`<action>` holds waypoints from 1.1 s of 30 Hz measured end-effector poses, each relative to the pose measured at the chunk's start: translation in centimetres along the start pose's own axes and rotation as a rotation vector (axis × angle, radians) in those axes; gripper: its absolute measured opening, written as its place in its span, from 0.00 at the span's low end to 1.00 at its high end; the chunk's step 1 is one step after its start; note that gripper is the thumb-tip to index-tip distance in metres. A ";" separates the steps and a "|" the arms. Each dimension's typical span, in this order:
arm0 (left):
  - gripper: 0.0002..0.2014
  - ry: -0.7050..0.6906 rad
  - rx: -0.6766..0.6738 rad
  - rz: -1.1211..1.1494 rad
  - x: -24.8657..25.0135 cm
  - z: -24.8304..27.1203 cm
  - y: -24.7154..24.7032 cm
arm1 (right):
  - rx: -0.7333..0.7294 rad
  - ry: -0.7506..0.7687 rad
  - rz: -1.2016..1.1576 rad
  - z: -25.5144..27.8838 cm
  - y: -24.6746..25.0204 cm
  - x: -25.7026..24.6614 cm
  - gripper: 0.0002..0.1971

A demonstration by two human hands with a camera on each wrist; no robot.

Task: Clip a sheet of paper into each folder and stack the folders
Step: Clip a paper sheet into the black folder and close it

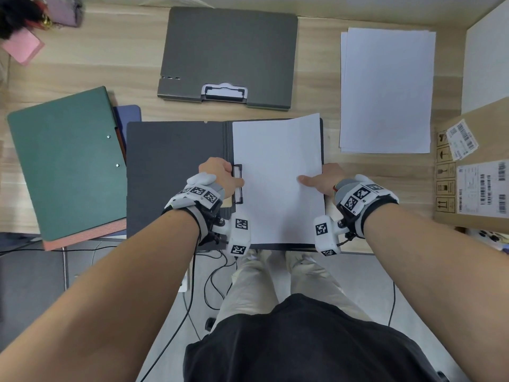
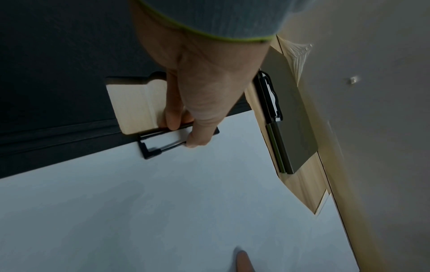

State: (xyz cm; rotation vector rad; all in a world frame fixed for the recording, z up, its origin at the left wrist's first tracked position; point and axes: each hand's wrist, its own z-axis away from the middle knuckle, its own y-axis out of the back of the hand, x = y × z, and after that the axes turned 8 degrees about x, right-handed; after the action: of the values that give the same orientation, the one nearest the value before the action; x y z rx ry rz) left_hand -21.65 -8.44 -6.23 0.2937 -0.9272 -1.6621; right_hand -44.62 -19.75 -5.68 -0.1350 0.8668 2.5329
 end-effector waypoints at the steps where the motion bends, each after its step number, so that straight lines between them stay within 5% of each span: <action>1: 0.24 -0.003 0.006 -0.025 0.1 0.0 0.0 | -0.002 0.002 -0.001 -0.3 0.0 0.1 0.44; 14: 0.15 -0.059 0.045 -0.175 1.4 1.3 0.3 | -0.004 0.024 -0.057 -0.9 -0.3 0.6 0.44; 22: 0.20 -0.054 0.042 -0.196 1.5 1.3 0.2 | 0.039 -0.019 -0.368 -1.9 0.5 2.5 0.11; 33: 0.22 -0.040 0.048 -0.233 1.6 1.4 0.0 | 0.149 0.031 -0.189 -1.5 1.2 2.8 0.13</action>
State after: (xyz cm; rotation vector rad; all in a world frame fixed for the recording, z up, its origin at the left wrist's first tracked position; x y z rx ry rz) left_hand -23.05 -9.33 -4.87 0.4155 -0.9937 -1.8656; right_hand -47.76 -20.35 -6.89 -0.1994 1.0018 2.2883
